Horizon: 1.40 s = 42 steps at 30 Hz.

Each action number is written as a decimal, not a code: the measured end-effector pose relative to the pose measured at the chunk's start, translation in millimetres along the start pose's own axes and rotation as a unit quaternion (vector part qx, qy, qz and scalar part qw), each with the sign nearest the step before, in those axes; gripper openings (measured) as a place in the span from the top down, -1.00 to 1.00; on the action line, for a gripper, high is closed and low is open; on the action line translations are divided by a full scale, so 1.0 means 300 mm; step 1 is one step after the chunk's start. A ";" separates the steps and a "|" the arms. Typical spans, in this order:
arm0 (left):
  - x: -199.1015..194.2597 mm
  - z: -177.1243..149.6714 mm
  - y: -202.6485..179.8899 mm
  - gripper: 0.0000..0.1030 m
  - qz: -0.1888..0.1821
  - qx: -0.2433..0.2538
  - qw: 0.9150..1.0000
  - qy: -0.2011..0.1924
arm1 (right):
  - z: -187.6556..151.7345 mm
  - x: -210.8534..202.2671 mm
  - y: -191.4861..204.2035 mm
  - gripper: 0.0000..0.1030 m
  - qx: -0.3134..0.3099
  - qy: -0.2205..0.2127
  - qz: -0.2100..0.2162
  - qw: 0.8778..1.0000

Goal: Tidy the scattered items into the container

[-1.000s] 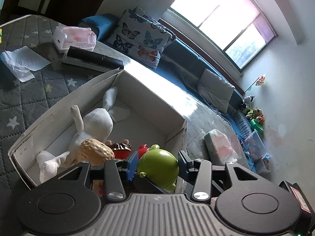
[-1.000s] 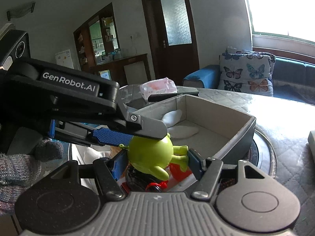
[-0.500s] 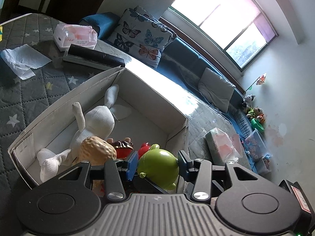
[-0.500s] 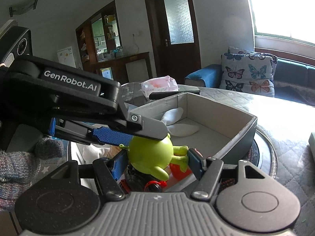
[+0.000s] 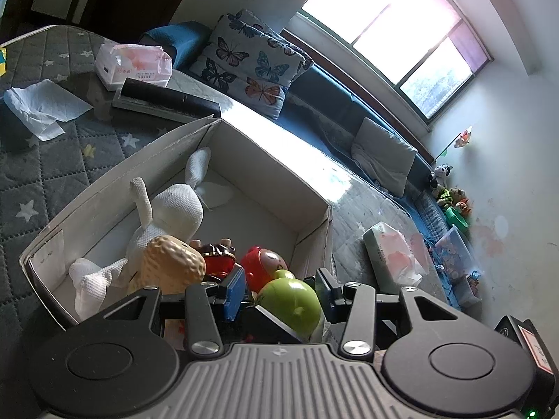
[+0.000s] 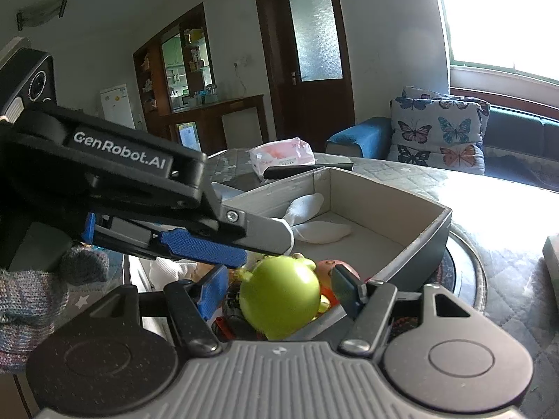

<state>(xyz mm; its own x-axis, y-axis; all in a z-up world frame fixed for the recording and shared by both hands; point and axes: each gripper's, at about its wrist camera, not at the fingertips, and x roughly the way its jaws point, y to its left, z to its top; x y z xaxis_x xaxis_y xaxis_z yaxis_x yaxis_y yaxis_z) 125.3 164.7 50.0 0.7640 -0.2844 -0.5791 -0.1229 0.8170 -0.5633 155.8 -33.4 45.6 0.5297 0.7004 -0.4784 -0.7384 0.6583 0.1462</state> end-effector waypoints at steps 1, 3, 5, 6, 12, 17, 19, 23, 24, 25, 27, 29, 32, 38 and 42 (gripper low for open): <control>-0.003 -0.001 -0.001 0.09 0.000 0.000 1.000 0.000 | 0.000 -0.002 0.000 -0.31 0.000 0.000 -0.001 1.000; -0.008 -0.002 -0.003 0.09 0.001 0.001 1.000 -0.001 | 0.000 -0.008 0.001 -0.31 -0.001 -0.002 -0.001 1.000; -0.012 -0.005 -0.004 0.09 0.001 0.002 1.000 -0.002 | -0.001 -0.014 0.002 -0.31 -0.001 -0.003 -0.001 1.000; -0.015 -0.006 -0.005 0.09 0.001 0.002 1.000 -0.002 | -0.002 -0.019 0.002 -0.31 0.000 -0.003 -0.002 1.000; -0.040 -0.012 -0.012 0.09 0.002 0.006 1.000 -0.007 | -0.002 -0.048 0.002 -0.31 0.001 -0.008 -0.008 1.000; -0.079 -0.030 -0.025 0.09 0.008 0.015 1.000 -0.017 | -0.006 -0.081 -0.001 -0.47 0.005 -0.008 -0.015 1.000; -0.096 -0.041 -0.027 0.09 0.012 0.019 1.000 -0.020 | -0.008 -0.098 0.003 -0.53 0.006 -0.009 -0.022 1.000; -0.132 -0.073 -0.037 0.09 0.021 0.032 0.999 -0.026 | -0.013 -0.133 0.006 -0.53 0.018 -0.008 -0.027 0.999; -0.140 -0.081 -0.040 0.09 0.023 0.034 0.999 -0.028 | -0.014 -0.138 0.006 -0.54 0.023 -0.007 -0.027 0.999; -0.148 -0.089 -0.043 0.09 0.026 0.037 0.999 -0.030 | -0.017 -0.144 0.005 -0.55 0.030 -0.002 -0.026 0.999; -0.166 -0.106 -0.048 0.09 0.028 0.044 0.998 -0.034 | -0.024 -0.154 0.007 -0.59 0.040 0.005 -0.027 0.999; -0.183 -0.124 -0.057 0.09 0.033 0.054 0.997 -0.038 | -0.030 -0.166 0.016 -0.61 0.044 0.009 -0.034 0.998; -0.209 -0.152 -0.071 0.09 0.040 0.071 0.996 -0.045 | -0.041 -0.185 0.031 -0.67 0.048 0.016 -0.037 0.998; -0.260 -0.201 -0.087 0.09 0.051 0.093 0.993 -0.058 | -0.054 -0.224 0.064 -0.68 0.055 0.022 -0.043 0.997; -0.286 -0.243 -0.088 0.09 0.062 0.103 0.991 -0.059 | -0.074 -0.246 0.080 -0.72 0.064 0.027 -0.042 0.997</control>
<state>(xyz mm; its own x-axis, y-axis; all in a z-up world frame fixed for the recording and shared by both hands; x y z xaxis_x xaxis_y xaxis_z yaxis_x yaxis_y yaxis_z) 16.9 130.8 71.6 0.8218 -0.1236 -0.5563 -0.0987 0.9305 -0.3526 89.6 -75.3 65.4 0.5622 0.6276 -0.5386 -0.6305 0.7467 0.2119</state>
